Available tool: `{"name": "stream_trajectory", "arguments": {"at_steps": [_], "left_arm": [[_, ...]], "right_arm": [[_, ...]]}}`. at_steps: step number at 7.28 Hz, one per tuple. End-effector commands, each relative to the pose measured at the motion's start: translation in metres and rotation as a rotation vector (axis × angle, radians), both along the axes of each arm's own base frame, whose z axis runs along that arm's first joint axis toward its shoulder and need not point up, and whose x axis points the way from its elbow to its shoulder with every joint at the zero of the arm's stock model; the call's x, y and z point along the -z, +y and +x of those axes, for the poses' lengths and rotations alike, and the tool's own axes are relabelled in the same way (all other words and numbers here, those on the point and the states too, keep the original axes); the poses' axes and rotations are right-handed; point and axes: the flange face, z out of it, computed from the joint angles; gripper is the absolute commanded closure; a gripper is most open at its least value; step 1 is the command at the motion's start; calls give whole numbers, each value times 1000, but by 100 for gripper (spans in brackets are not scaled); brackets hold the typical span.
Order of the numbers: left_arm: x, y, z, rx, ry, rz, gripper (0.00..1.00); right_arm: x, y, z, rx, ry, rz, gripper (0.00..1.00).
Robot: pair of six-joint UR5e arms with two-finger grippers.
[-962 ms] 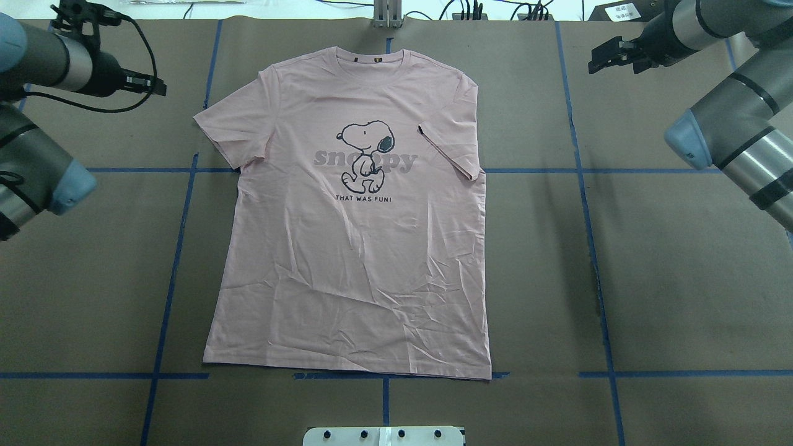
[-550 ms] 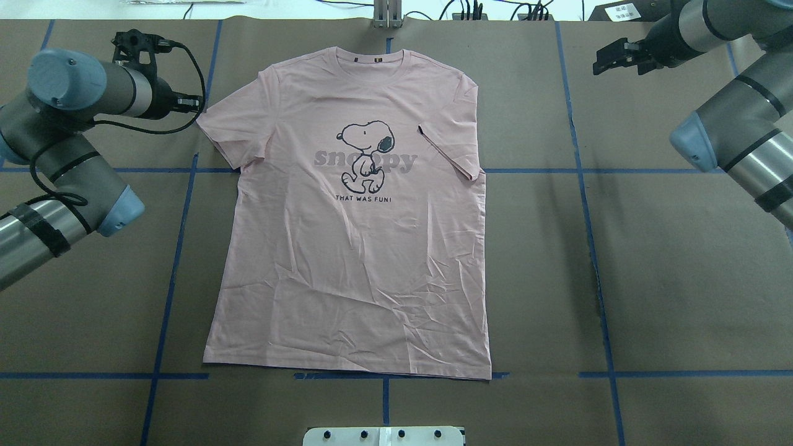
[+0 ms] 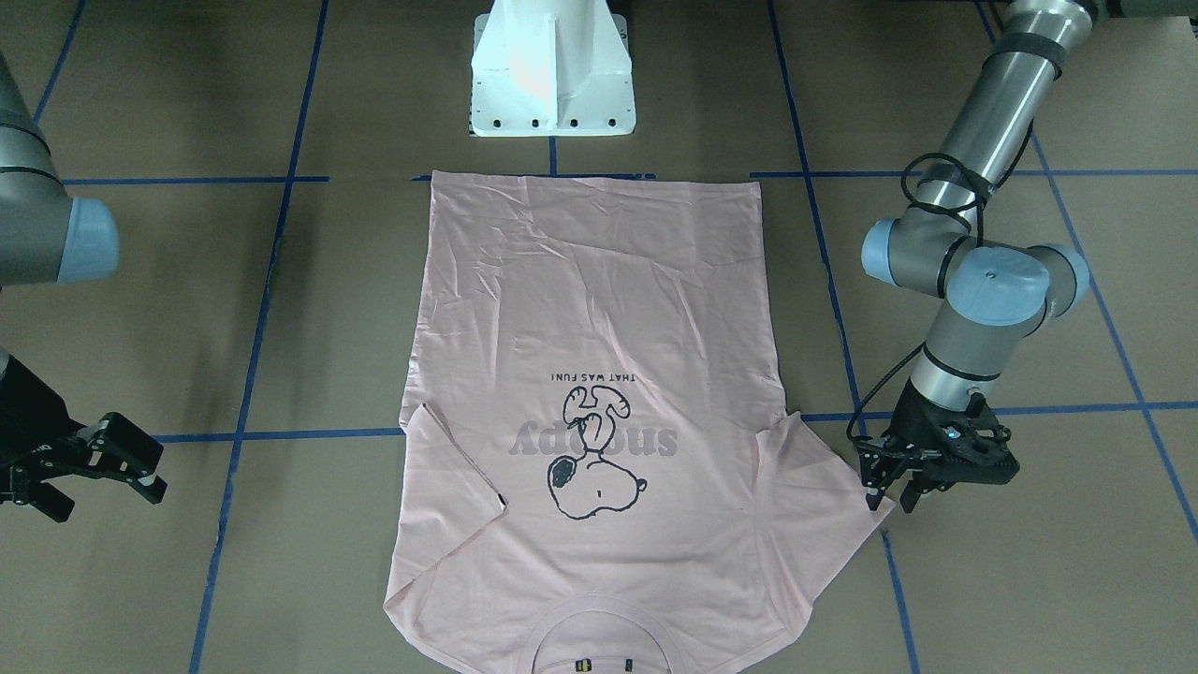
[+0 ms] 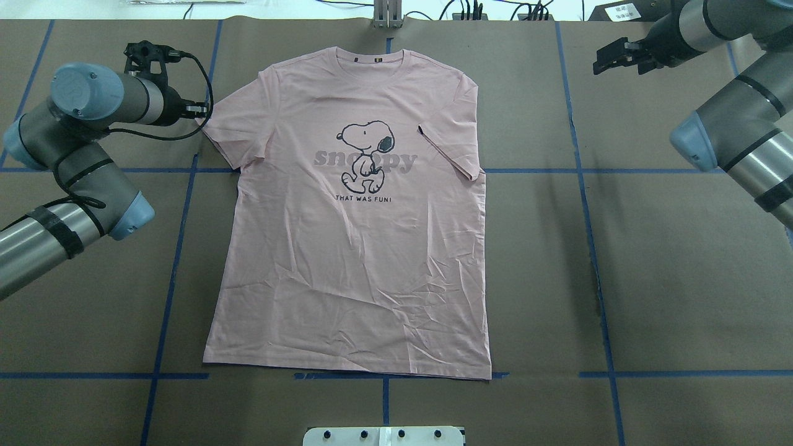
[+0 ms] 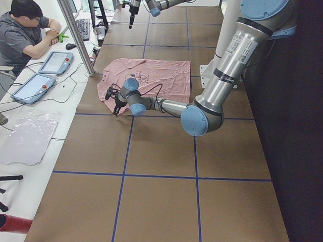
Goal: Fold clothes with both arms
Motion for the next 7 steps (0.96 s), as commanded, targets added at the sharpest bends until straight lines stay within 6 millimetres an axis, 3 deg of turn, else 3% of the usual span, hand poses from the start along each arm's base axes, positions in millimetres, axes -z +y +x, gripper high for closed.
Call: {"name": "stream_trajectory", "arguments": {"at_steps": [1, 7], "left_arm": [[-3, 2, 12, -11, -2, -10, 54], [-7, 4, 11, -18, -12, -9, 55]], "right_arm": [[0, 0, 0, 0, 0, 1, 0], [1, 0, 0, -3, 2, 2, 0]]}}
